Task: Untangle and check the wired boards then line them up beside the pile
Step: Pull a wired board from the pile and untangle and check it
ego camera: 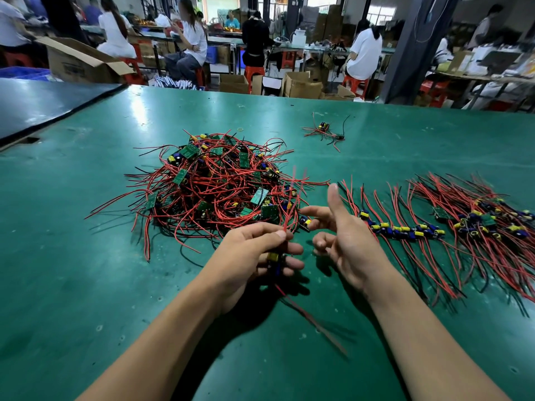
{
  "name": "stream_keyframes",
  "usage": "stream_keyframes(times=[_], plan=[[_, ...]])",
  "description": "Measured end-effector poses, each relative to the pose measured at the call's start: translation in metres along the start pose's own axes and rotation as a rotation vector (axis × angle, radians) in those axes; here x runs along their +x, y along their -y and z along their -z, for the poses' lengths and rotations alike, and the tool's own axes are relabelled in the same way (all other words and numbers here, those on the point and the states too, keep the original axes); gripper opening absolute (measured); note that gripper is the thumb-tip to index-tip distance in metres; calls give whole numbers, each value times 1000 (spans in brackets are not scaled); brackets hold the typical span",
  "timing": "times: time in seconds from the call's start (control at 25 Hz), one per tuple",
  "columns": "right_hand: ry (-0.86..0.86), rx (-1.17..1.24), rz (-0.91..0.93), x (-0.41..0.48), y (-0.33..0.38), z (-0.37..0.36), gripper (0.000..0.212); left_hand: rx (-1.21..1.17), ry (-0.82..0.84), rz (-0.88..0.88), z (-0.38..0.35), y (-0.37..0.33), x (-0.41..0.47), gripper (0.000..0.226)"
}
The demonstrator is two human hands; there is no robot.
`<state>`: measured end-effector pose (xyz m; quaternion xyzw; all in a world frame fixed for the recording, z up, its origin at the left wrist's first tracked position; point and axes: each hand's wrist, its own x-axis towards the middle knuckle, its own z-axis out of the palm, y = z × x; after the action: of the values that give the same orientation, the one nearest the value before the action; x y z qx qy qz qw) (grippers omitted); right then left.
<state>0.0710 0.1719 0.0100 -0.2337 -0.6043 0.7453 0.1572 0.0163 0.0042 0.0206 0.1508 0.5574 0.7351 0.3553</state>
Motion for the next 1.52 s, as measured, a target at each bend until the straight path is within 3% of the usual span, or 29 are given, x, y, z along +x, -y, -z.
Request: stream_keyframes(times=[0.08,0.16,0.24,0.36,0.52,0.6,0.72,0.88,0.96,1.08,1.2,1.28,1.4,1.52], plan=[[74,-156,44,-4,-4,-1,48,-102,-24,-70,1,-4,0,11],[261,-246,61,-10,-7,-2,32,-184,-57,-168,0,-7,0,12],[421,-268,42,-14,-8,-3,30,-211,-98,-247,0,-11,0,11],[494,-302,-13,-20,-7,-8,31,-172,-179,-294,2,-15,0,9],[604,-304,90,-29,-9,-25,17,-277,-206,-231,3,-17,0,6],[640,-238,98,-34,-10,-32,21,-314,-213,-206,3,-18,-1,5],[655,-84,83,-36,-8,-34,26,-351,-192,-179,6,-20,-1,11],[609,-84,138,-34,-4,-31,26,-330,-217,-151,8,-21,-1,42],[514,-129,155,-34,-5,-35,25,-364,-214,-170,7,-19,-1,35],[331,-40,140,-32,-6,-41,30,-370,-196,-203,4,-19,-1,7],[170,98,140,-27,-4,-40,22,-343,-167,-212,3,-17,0,5],[150,184,126,-27,0,-37,20,-340,-130,-204,2,-16,0,3],[230,323,44,-27,8,-33,18,-350,-43,-181,4,-12,1,25],[322,517,-40,-27,14,-27,24,-424,146,-114,9,-8,1,50]])
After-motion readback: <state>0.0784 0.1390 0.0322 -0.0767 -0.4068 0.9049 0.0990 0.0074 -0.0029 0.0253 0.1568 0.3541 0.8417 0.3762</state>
